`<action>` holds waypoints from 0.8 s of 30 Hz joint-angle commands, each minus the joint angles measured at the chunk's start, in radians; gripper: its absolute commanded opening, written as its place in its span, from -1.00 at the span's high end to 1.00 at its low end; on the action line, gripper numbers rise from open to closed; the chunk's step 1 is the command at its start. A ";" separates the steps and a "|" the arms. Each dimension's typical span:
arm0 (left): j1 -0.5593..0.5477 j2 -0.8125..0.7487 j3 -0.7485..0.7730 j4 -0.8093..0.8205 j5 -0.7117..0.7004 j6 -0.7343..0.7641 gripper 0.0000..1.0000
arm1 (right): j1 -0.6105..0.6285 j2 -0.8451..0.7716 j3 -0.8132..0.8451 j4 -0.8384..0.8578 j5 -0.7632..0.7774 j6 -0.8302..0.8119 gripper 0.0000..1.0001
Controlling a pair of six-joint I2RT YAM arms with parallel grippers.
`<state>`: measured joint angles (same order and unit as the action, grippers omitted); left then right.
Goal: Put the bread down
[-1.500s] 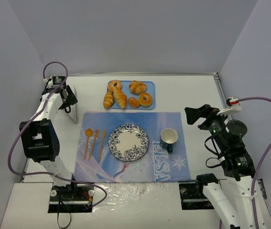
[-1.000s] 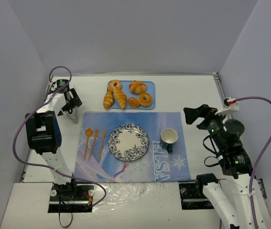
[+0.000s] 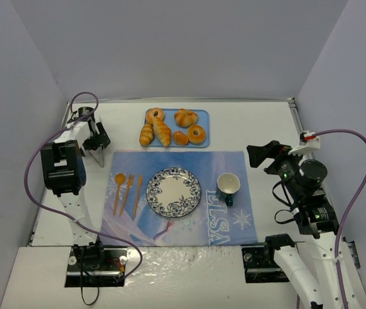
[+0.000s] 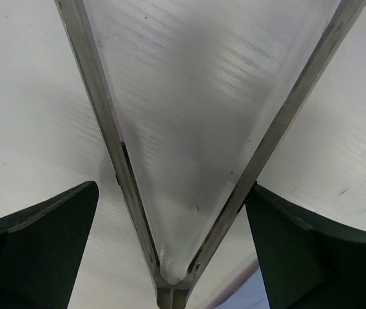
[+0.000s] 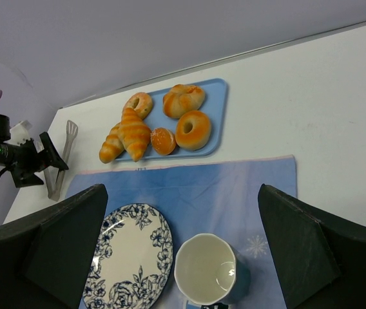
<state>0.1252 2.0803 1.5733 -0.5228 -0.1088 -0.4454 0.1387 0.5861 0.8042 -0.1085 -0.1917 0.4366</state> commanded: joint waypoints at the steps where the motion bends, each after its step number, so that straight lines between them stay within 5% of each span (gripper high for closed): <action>1: 0.023 -0.017 0.057 -0.011 -0.003 0.016 -0.87 | 0.001 0.004 0.001 0.092 -0.004 -0.011 -1.00; 15: 0.025 0.024 0.080 -0.021 0.027 0.033 -0.68 | -0.001 -0.009 -0.002 0.093 -0.008 -0.004 -1.00; 24: 0.022 0.018 0.055 -0.014 0.053 0.021 0.18 | -0.001 -0.022 0.000 0.091 -0.013 0.008 -1.00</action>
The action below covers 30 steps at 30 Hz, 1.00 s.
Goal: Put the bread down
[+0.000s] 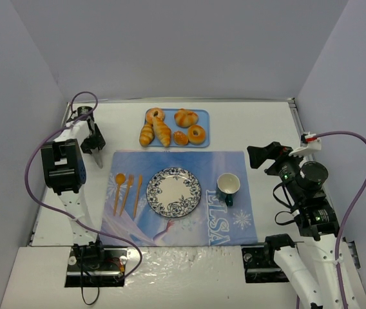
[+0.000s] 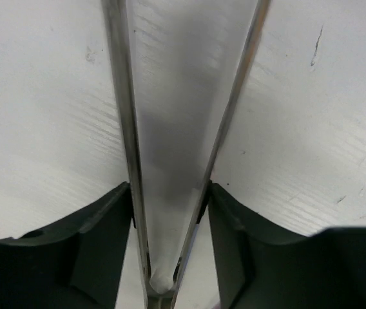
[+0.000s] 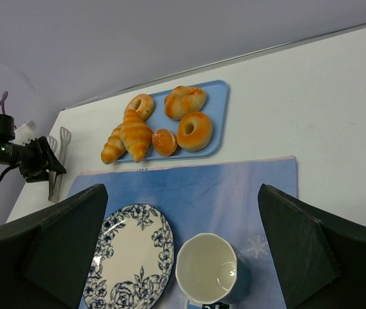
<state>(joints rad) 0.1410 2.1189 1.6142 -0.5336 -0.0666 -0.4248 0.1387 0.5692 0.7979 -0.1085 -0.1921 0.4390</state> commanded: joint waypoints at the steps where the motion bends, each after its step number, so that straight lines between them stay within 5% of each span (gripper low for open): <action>1: 0.005 -0.031 0.011 -0.003 0.016 -0.001 0.21 | -0.001 -0.005 0.008 0.090 -0.016 0.008 -1.00; 6: -0.024 -0.103 0.015 -0.006 0.018 -0.006 0.33 | 0.001 -0.012 0.014 0.087 -0.023 0.015 -1.00; 30: -0.257 -0.564 0.027 -0.109 -0.067 0.057 0.30 | 0.000 -0.002 0.069 0.024 -0.011 0.003 -1.00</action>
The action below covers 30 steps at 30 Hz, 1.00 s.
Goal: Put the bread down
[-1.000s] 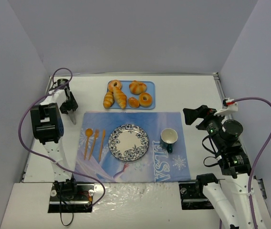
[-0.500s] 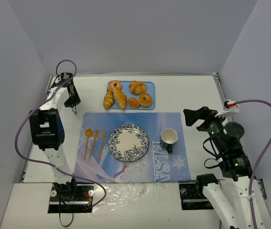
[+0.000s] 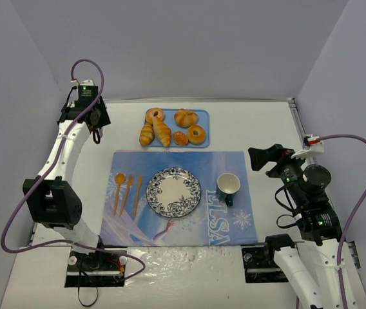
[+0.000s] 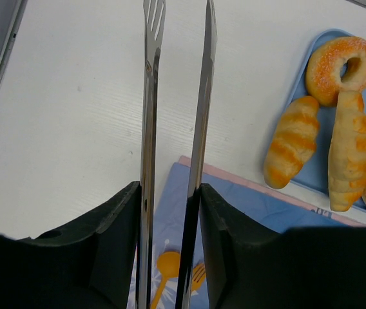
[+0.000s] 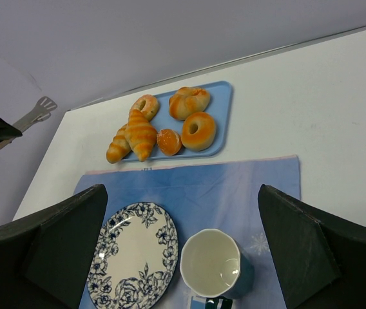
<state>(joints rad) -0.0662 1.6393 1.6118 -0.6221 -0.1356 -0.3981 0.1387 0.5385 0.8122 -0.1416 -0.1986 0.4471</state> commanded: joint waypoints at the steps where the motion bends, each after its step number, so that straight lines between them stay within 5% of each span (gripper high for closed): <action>1: -0.067 -0.092 0.033 -0.025 0.002 0.037 0.30 | -0.001 0.032 0.055 0.057 -0.004 -0.005 -1.00; 19: -0.289 -0.089 0.013 -0.094 0.008 0.067 0.21 | 0.001 0.034 0.064 0.038 0.017 -0.002 -1.00; 30: -0.352 0.002 0.049 -0.184 -0.141 0.139 0.20 | 0.001 0.024 0.058 0.035 0.016 0.000 -1.00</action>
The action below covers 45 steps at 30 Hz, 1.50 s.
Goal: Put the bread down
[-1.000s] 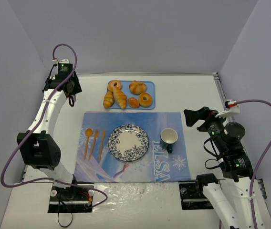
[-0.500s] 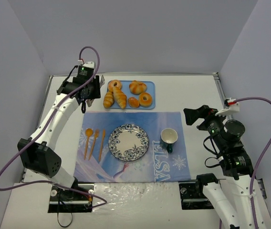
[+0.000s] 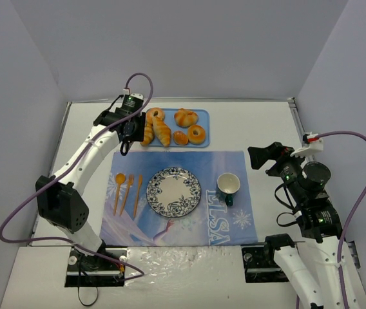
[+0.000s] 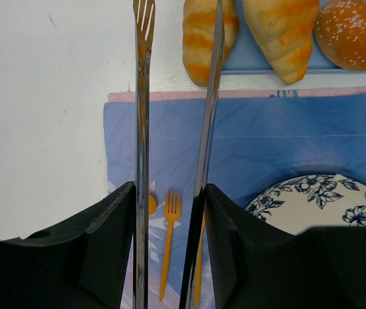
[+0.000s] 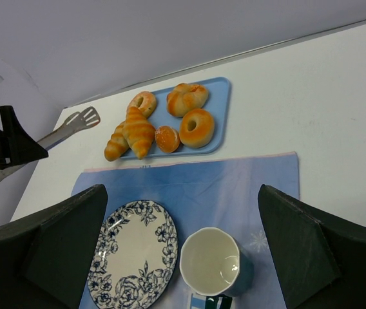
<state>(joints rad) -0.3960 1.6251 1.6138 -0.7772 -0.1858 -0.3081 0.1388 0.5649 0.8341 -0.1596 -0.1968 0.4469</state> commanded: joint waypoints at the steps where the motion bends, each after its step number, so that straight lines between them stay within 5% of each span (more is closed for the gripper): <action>1: -0.028 0.024 0.051 -0.037 -0.107 0.054 0.20 | 0.001 -0.003 0.035 0.053 0.014 0.001 -1.00; 11: -0.075 0.087 0.084 -0.096 -0.201 0.098 0.20 | -0.001 -0.017 0.028 0.052 0.018 0.003 -1.00; 45: -0.116 0.160 0.098 -0.082 -0.130 0.104 0.08 | -0.001 -0.040 0.019 0.046 0.023 0.007 -1.00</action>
<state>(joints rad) -0.5087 1.7971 1.6531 -0.8780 -0.3061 -0.2119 0.1390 0.5251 0.8341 -0.1769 -0.1875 0.4484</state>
